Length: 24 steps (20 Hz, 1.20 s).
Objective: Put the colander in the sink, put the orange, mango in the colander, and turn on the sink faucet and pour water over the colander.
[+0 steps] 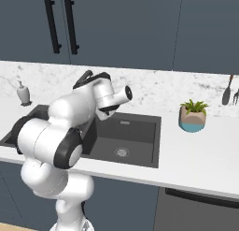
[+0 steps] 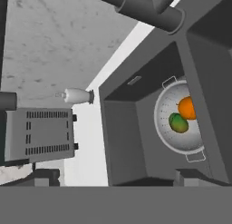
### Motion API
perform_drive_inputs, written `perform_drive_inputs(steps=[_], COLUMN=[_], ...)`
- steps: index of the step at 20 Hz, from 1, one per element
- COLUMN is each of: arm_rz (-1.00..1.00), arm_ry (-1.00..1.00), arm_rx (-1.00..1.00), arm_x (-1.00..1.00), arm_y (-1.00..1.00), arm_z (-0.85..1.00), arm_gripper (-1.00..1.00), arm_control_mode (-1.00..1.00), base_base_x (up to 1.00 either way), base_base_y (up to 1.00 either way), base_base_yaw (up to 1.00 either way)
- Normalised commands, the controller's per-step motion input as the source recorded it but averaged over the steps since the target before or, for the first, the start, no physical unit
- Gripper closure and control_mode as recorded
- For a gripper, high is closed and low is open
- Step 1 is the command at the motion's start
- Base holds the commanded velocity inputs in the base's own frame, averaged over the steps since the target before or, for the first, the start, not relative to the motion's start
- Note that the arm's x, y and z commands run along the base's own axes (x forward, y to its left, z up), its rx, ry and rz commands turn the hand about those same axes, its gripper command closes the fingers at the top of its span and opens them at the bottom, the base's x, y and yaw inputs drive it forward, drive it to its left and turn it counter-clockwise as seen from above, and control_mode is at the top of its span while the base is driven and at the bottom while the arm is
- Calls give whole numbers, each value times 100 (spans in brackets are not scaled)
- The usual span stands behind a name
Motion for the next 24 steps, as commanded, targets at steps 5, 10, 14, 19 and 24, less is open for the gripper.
perform_drive_inputs(steps=[5,10,14,19,24], arm_rz=[12,9,2,0,-2], arm_ry=[-3,-2,0,-4,-4], arm_rx=[8,6,3,0,0], arm_x=[49,37,26,1,6], arm_y=[3,13,22,36,34], arm_z=[0,0,0,0,0], arm_gripper=[-100,-100,-100,-100,-100], arm_control_mode=[-100,-100,-100,-100,-100], base_base_x=[0,0,0,0,0], base_base_y=[0,0,0,0,0], base_base_yaw=[0,0,0,0,0])
